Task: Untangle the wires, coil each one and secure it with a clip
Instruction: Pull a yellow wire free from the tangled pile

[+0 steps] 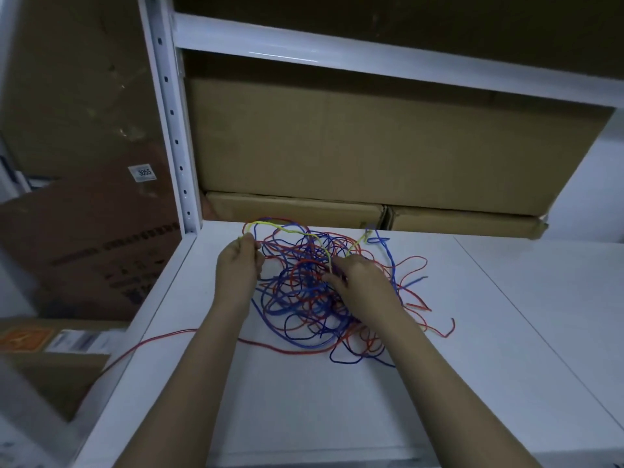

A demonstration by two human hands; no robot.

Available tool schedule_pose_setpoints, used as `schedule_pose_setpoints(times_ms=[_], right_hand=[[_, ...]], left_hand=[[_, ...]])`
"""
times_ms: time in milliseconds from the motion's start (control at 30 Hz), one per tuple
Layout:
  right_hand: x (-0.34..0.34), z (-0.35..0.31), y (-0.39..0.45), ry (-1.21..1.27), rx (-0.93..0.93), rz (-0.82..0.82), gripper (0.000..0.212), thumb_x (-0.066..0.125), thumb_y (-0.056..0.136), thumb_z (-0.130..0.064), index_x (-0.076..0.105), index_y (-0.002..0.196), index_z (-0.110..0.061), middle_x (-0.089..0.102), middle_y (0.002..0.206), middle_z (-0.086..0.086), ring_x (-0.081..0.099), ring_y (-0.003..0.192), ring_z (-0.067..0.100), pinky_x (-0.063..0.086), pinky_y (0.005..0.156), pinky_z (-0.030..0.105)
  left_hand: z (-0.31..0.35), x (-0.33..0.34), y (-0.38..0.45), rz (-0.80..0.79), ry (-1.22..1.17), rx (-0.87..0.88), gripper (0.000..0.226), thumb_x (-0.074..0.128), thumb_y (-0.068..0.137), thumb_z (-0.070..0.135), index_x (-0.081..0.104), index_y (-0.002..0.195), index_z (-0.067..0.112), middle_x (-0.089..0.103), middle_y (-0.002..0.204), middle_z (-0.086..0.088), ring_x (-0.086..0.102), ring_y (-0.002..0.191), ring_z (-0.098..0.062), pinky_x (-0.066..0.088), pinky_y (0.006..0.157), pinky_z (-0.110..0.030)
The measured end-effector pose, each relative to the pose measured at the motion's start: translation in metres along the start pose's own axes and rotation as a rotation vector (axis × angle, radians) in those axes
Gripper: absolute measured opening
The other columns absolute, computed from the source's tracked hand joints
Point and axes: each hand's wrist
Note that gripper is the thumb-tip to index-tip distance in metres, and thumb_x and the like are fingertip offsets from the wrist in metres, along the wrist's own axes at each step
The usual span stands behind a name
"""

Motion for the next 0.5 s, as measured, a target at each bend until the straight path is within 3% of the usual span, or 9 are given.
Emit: schedule_pose_setpoints(times_ms=[67,167,267,333,500], right_hand=[[-0.001,-0.002,0.009,0.056,0.051,-0.094,0.028,0.058,0.095,-0.026,0.055,0.077,-0.005,0.050,0.070,0.006,0.044,0.062,0.019,0.030,0.060,0.029],[-0.015,0.003,0.019,0.235,0.115,-0.065,0.030,0.059,0.095,-0.024,0.056,0.070,-0.007,0.048,0.057,0.003,0.043,0.052,0.015,0.033,0.054,0.030],[-0.039,0.002,0.028,0.502,0.180,-0.019,0.030,0.059,0.095,-0.022,0.056,0.066,-0.015,0.059,0.054,-0.001,0.052,0.050,0.010,0.044,0.059,0.029],[-0.053,0.002,0.033,0.706,0.205,0.005,0.026,0.058,0.095,-0.018,0.056,0.070,-0.011,0.064,0.059,0.006,0.055,0.051,0.016,0.047,0.060,0.035],[-0.076,-0.002,0.044,1.084,0.327,0.096,0.020,0.057,0.095,-0.008,0.057,0.075,-0.004,0.065,0.061,0.006,0.060,0.052,0.011,0.050,0.052,0.018]], left_hand=[[-0.001,0.002,-0.005,-0.036,0.045,0.055,0.039,0.036,0.103,0.022,0.038,0.065,0.013,0.035,0.048,0.005,0.028,0.041,-0.006,0.024,0.051,-0.028],[0.001,0.006,-0.008,-0.097,0.174,0.135,0.038,0.033,0.104,0.029,0.045,0.073,0.010,0.040,0.057,0.000,0.034,0.049,-0.011,0.028,0.052,-0.029],[0.005,0.013,-0.011,-0.161,0.217,0.180,0.036,0.037,0.103,0.032,0.042,0.073,0.013,0.041,0.060,0.001,0.038,0.053,-0.011,0.031,0.051,-0.022],[0.010,0.020,-0.015,-0.201,0.203,0.197,0.035,0.039,0.102,0.031,0.041,0.072,0.013,0.042,0.059,0.001,0.037,0.049,-0.005,0.030,0.048,-0.016],[0.023,0.043,-0.019,-0.359,0.178,0.250,0.024,0.062,0.092,0.016,0.042,0.080,0.009,0.045,0.063,0.003,0.042,0.049,0.002,0.034,0.053,-0.010]])
Point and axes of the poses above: each hand's wrist, its own y-axis towards the middle knuckle, its own x-axis out of the palm, z = x × y
